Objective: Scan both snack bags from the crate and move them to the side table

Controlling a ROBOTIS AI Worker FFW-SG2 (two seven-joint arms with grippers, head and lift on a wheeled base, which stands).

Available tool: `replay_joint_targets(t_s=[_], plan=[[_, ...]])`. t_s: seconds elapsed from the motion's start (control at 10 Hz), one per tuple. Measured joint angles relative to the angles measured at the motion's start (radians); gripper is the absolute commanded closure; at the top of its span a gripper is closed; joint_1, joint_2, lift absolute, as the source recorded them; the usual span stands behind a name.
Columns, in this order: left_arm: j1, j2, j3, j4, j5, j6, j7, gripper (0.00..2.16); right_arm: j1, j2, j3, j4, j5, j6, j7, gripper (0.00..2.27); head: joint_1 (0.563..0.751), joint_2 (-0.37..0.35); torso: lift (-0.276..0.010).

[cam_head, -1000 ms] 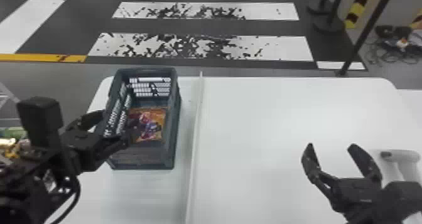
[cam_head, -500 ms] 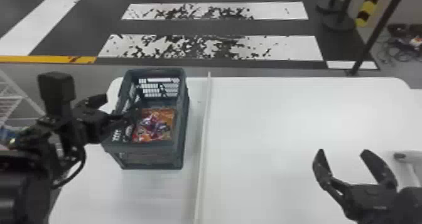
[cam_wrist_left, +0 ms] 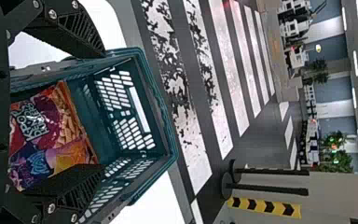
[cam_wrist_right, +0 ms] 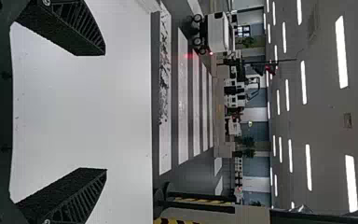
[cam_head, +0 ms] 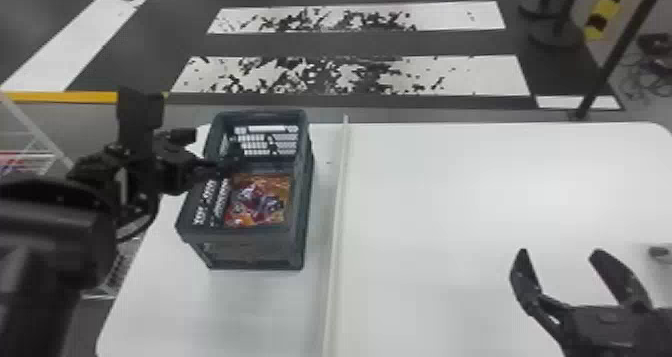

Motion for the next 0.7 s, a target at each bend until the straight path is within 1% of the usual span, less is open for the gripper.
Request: replay_joint_targets(t_s=[0.1, 0.2, 0.3, 0.4, 0.5, 0.6, 0.7], plan=[[-0.049, 0.018, -0.043, 0.054, -0.016, -0.005, -0.025, 0.17, 0.003, 0.003, -0.001, -0.001, 0.008, 0.001, 0.000, 0.03, 0.695, 0.106, -0.075], [-0.097, 0.033, -0.089, 0.106, -0.036, -0.010, -0.059, 0.17, 0.005, 0.004, -0.001, -0.001, 0.014, 0.001, 0.000, 0.03, 0.695, 0.093, -0.075], [-0.139, 0.038, -0.129, 0.149, -0.072, -0.017, -0.114, 0.17, 0.006, 0.004, -0.001, -0.001, 0.019, 0.001, 0.000, 0.03, 0.695, 0.078, -0.075], [-0.165, 0.040, -0.156, 0.180, -0.112, -0.021, -0.154, 0.17, 0.005, 0.004, 0.001, 0.000, 0.022, 0.005, 0.000, 0.03, 0.695, 0.075, -0.075], [-0.178, 0.040, -0.168, 0.200, -0.137, -0.022, -0.195, 0.17, 0.002, 0.004, 0.004, 0.000, 0.024, 0.010, 0.000, 0.03, 0.695, 0.073, -0.075], [-0.183, 0.035, -0.170, 0.212, -0.179, -0.022, -0.253, 0.17, -0.001, 0.004, 0.007, 0.000, 0.026, 0.018, 0.000, 0.03, 0.695, 0.072, -0.075], [-0.181, 0.029, -0.169, 0.221, -0.230, -0.023, -0.281, 0.17, -0.006, 0.004, 0.009, 0.000, 0.027, 0.032, 0.000, 0.03, 0.695, 0.079, -0.075]])
